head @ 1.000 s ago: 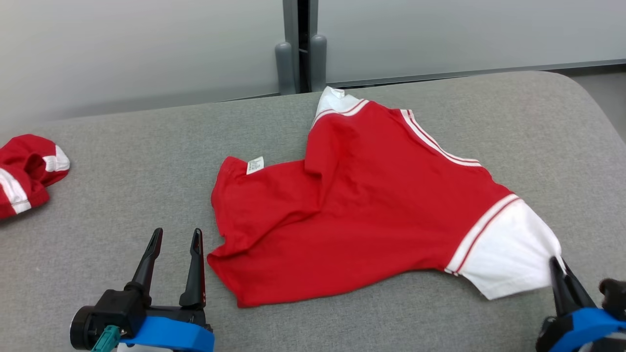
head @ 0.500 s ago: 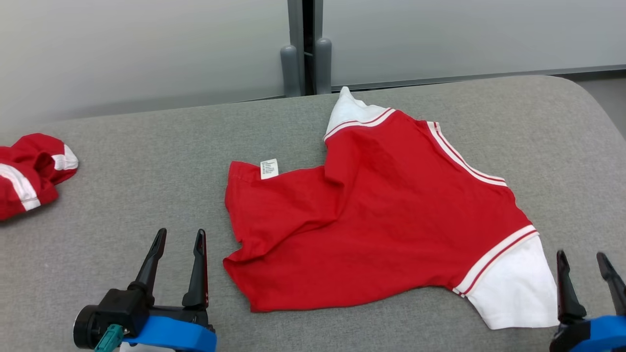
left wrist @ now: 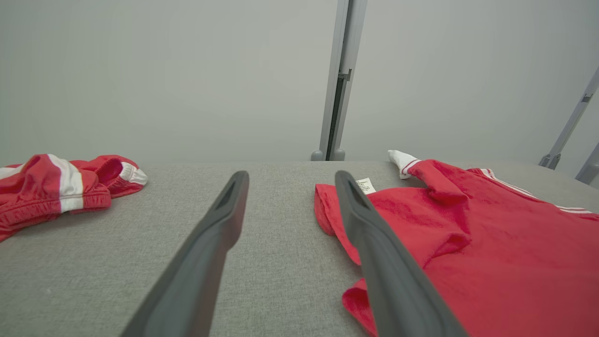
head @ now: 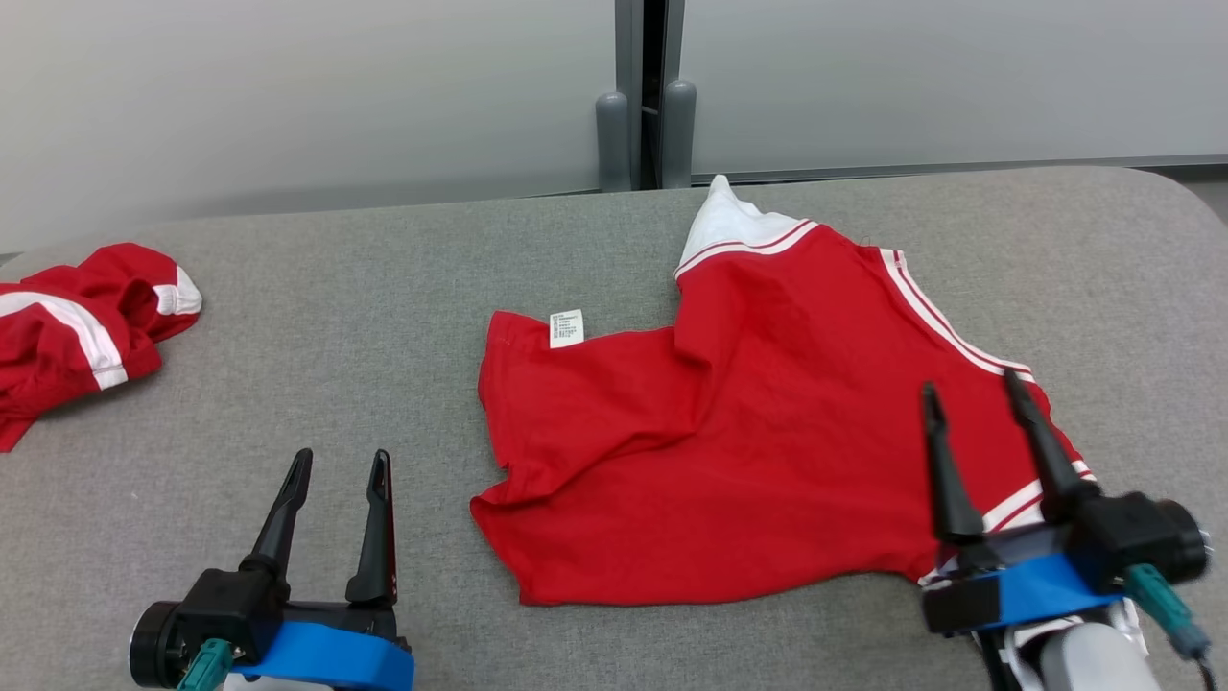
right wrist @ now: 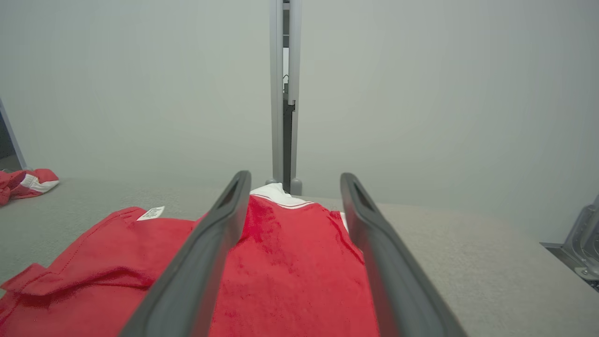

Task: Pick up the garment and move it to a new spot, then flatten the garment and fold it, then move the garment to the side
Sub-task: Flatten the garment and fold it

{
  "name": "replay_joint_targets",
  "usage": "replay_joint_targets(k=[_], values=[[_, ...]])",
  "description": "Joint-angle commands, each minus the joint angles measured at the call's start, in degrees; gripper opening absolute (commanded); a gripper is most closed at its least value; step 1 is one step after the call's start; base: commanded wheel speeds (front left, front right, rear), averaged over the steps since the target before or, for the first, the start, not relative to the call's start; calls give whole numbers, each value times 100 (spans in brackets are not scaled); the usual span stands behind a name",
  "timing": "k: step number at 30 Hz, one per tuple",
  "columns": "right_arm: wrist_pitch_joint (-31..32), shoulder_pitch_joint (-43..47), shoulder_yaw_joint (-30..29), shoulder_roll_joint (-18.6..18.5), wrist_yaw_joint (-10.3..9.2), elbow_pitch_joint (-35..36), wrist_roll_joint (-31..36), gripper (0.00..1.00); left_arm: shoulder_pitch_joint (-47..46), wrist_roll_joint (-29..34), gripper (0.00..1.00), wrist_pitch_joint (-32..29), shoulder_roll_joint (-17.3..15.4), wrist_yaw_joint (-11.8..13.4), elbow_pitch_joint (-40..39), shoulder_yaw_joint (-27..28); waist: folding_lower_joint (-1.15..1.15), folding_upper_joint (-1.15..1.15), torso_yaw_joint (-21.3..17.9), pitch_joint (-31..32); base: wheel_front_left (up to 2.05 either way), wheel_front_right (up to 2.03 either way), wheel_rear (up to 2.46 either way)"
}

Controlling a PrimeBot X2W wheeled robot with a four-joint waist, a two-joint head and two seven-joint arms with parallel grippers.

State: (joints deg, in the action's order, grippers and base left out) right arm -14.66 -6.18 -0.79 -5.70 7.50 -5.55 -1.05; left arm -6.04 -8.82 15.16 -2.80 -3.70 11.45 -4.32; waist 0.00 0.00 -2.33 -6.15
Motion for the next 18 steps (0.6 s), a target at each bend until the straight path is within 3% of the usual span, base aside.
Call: replay_joint_targets(k=[1,7,18], values=[[-43,-184,242,48,-2,-132,13,100,-41,40,100,-2,-20,-28,-15,23,0,0,30,-28,0,0,0],[-49,-483,683,135,-2,-315,-26,100,-121,65,100,-2,-20,-43,-21,35,0,0,88,-118,0,0,0],[-51,-612,696,164,-2,-557,-44,100,-374,215,100,-2,-19,-152,109,-292,0,0,72,-222,0,0,0]])
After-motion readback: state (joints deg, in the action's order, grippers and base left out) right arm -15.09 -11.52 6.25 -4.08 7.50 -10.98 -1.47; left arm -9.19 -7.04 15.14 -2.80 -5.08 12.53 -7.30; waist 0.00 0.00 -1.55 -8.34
